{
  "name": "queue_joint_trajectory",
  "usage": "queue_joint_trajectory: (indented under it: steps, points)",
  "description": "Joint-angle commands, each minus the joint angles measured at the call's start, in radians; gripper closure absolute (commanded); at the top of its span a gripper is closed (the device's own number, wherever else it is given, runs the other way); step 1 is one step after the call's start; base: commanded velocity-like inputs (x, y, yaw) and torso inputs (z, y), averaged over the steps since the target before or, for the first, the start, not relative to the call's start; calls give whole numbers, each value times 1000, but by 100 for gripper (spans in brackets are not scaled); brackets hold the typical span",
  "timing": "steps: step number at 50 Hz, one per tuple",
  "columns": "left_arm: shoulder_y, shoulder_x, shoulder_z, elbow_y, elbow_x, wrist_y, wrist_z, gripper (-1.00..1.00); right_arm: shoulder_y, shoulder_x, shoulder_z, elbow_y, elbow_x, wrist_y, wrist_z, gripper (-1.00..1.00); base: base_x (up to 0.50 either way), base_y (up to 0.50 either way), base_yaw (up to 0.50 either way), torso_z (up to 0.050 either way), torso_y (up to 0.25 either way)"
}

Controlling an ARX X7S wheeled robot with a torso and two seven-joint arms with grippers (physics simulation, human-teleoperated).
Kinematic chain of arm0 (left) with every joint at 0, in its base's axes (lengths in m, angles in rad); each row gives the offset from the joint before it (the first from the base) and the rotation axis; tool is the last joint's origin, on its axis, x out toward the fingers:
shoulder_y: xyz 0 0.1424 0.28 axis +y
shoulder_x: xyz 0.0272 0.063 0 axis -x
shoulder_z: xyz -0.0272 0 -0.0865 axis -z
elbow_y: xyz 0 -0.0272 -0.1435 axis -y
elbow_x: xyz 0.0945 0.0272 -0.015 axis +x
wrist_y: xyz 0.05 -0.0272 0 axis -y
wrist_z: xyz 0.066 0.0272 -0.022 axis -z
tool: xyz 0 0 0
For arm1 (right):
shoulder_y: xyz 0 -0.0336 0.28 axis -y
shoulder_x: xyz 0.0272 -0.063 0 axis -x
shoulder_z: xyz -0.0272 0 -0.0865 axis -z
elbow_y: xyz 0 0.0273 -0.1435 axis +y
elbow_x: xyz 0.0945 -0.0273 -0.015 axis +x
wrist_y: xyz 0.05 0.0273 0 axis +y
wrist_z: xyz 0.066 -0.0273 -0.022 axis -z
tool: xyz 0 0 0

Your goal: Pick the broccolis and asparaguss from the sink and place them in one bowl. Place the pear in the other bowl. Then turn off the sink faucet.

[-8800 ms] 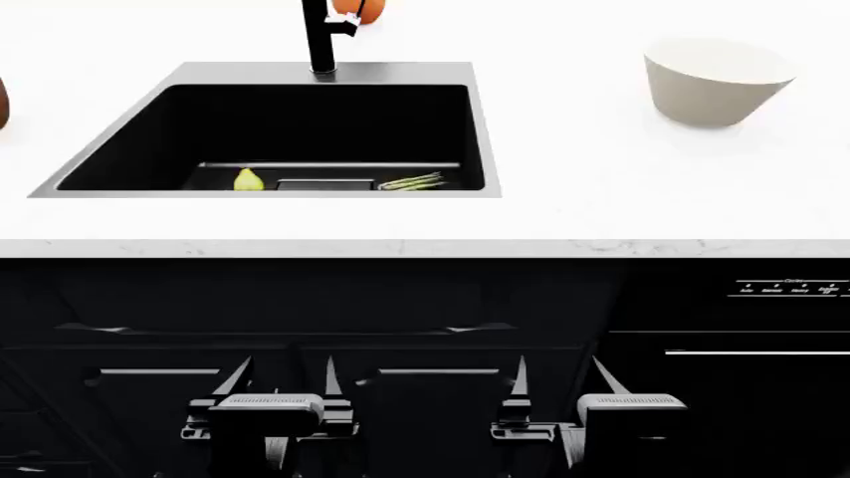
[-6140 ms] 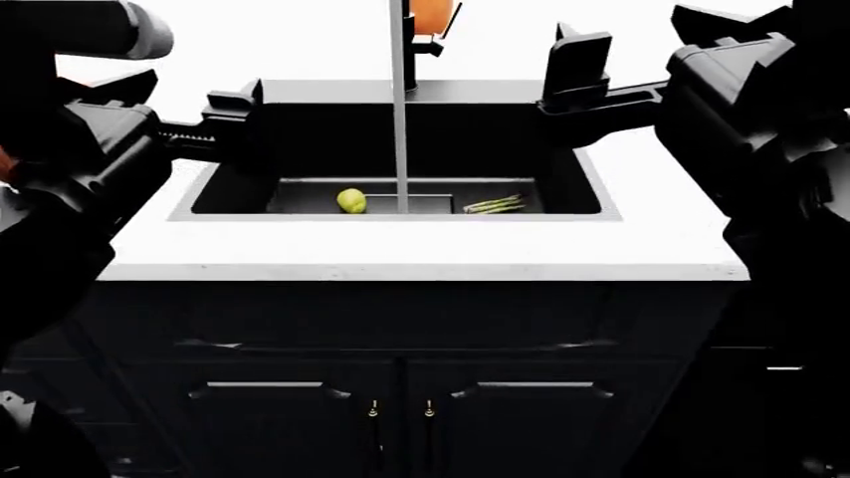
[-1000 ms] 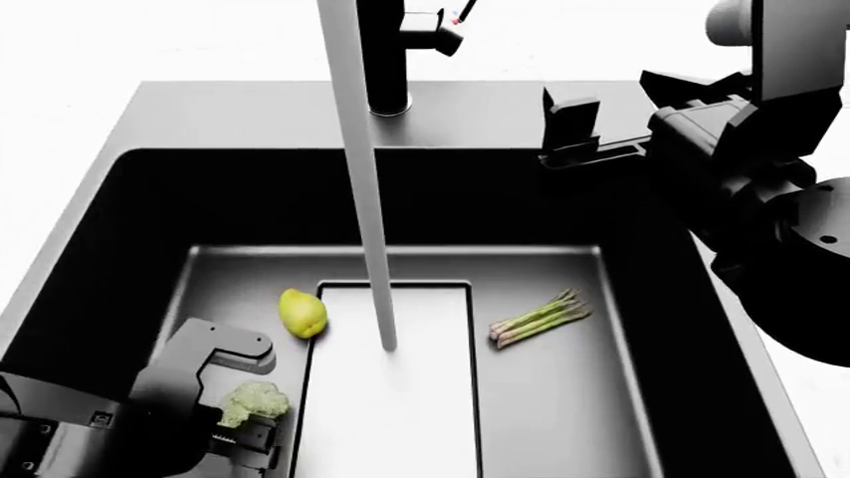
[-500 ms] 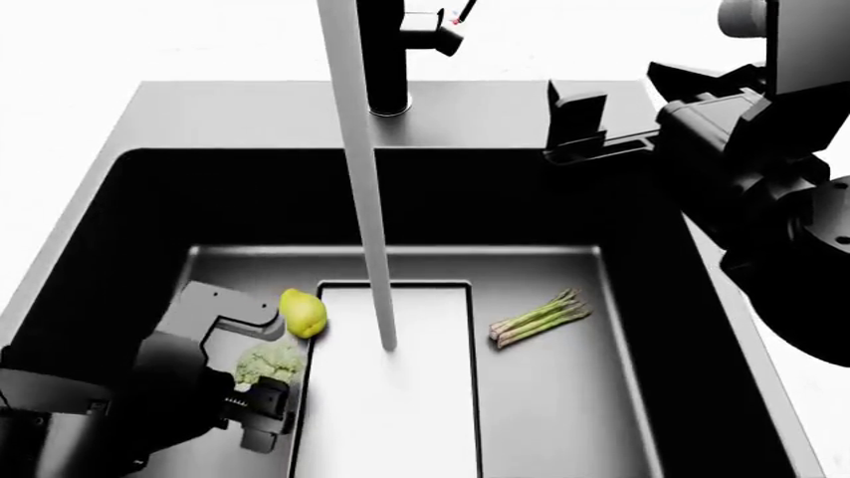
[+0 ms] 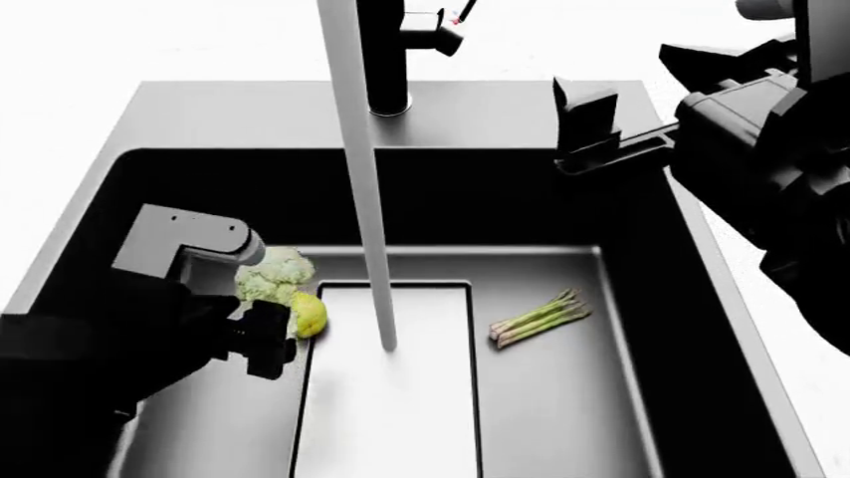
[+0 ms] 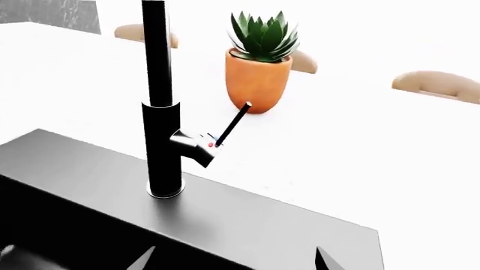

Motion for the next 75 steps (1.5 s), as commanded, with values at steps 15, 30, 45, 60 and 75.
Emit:
queue_joint_trajectory:
  steps: [15, 30, 45, 60, 75]
  points:
    - [-53, -40, -109, 118, -27, 71, 19, 100, 284, 54, -262, 44, -225, 189, -525, -100, 0, 0, 0, 0, 0]
    - [-74, -40, -119, 131, -33, 91, 25, 100, 415, 78, -661, 125, -660, -15, -1108, -100, 0, 0, 0, 0, 0]
    - [-76, -29, -108, 112, 11, 92, 60, 100, 510, 24, -929, 296, -894, -186, -1422, -100, 0, 0, 0, 0, 0]
    - [-59, -44, -122, 122, 5, 109, 62, 100, 529, -20, -1092, 386, -1020, -326, -1606, -100, 0, 0, 0, 0, 0]
    - [-65, -55, -115, 137, -26, 121, 27, 100, 473, -44, -1190, 447, -1082, -422, -1683, -100, 0, 0, 0, 0, 0]
